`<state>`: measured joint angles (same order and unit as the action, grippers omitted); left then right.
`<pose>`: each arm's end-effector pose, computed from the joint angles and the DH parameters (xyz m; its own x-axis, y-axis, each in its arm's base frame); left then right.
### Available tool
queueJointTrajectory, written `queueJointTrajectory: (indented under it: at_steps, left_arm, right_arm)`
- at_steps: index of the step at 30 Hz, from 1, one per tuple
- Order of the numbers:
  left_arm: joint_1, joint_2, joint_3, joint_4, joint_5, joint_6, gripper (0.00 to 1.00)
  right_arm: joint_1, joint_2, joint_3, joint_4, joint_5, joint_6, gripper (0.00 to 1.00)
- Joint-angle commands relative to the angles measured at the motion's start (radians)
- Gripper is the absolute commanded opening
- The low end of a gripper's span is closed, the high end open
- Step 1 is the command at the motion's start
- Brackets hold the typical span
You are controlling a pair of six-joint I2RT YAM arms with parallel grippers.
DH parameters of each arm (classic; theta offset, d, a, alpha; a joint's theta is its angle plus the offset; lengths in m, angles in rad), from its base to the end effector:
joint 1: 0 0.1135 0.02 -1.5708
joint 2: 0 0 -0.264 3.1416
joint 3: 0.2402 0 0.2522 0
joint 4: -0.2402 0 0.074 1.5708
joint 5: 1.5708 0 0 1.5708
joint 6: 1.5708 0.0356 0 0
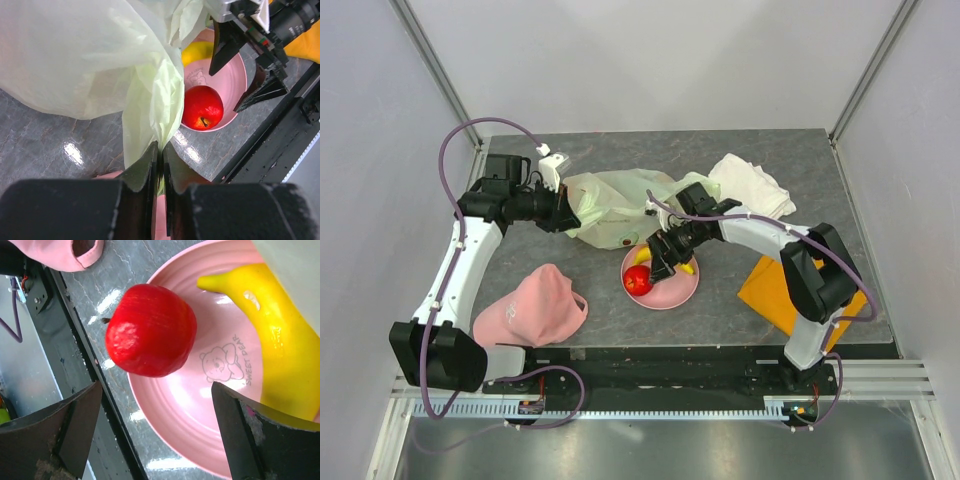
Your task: Take the fake fruits out of the plastic bag
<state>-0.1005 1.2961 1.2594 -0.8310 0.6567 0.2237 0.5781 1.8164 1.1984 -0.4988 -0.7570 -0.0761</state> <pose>0.2580 -0.0479 0.3406 -0.6353 0.2407 -0.7338 0.6288 0.7128 -0.3107 0.2902 0.2185 0.1868 -0.7011 -0.5234 -0.4842 -0.7048 0.4056 0.5820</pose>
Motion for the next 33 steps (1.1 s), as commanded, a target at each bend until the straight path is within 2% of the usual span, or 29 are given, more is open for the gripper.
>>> queueJointTrajectory:
  at_steps: [1, 6, 9, 10, 12, 15, 18, 19, 22, 28, 33]
  left_arm:
    - [-0.002, -0.012, 0.035, 0.018, 0.026, -0.001, 0.14]
    - [-0.002, -0.018, 0.035, 0.024, 0.031, -0.004, 0.14]
    - [-0.002, -0.021, 0.043, 0.026, 0.029, -0.01, 0.14]
    - [-0.002, -0.023, 0.044, 0.024, 0.029, -0.012, 0.14]
    - [-0.002, -0.03, 0.044, 0.023, 0.012, -0.027, 0.02]
    - [-0.002, -0.06, 0.012, -0.002, -0.011, -0.061, 0.02]
    - [-0.002, -0.109, -0.035, -0.034, -0.017, -0.057, 0.01]
    - [-0.002, -0.118, -0.046, -0.046, -0.025, -0.04, 0.02]
    - [-0.002, -0.155, -0.055, -0.114, -0.023, 0.032, 0.02]
    - [-0.002, -0.181, 0.007, -0.293, -0.092, 0.15, 0.02]
    - [-0.002, -0.202, 0.018, -0.359, -0.072, 0.177, 0.02]
  right_arm:
    - [-0.004, -0.081, 0.081, -0.119, 0.004, -0.089, 0.98]
    - [0.002, -0.086, 0.087, -0.181, 0.062, -0.122, 0.97]
    - [0.002, -0.098, 0.082, -0.226, 0.055, -0.146, 0.9]
    - [0.002, -0.114, 0.101, -0.24, 0.035, -0.154, 0.86]
    - [0.002, -0.17, 0.141, -0.274, -0.002, -0.171, 0.83]
    - [0.002, -0.209, 0.307, -0.303, -0.022, -0.166, 0.81]
    - [0.002, -0.172, 0.514, -0.294, 0.008, -0.142, 0.76]
    - [0.002, -0.154, 0.538, -0.29, 0.019, -0.14, 0.75]
    - [0.002, -0.091, 0.563, -0.244, 0.092, -0.131, 0.72]
    - [0.012, -0.003, 0.587, -0.245, 0.113, -0.201, 0.62]
    - [0.037, 0.041, 0.581, -0.242, 0.295, -0.225, 0.39]
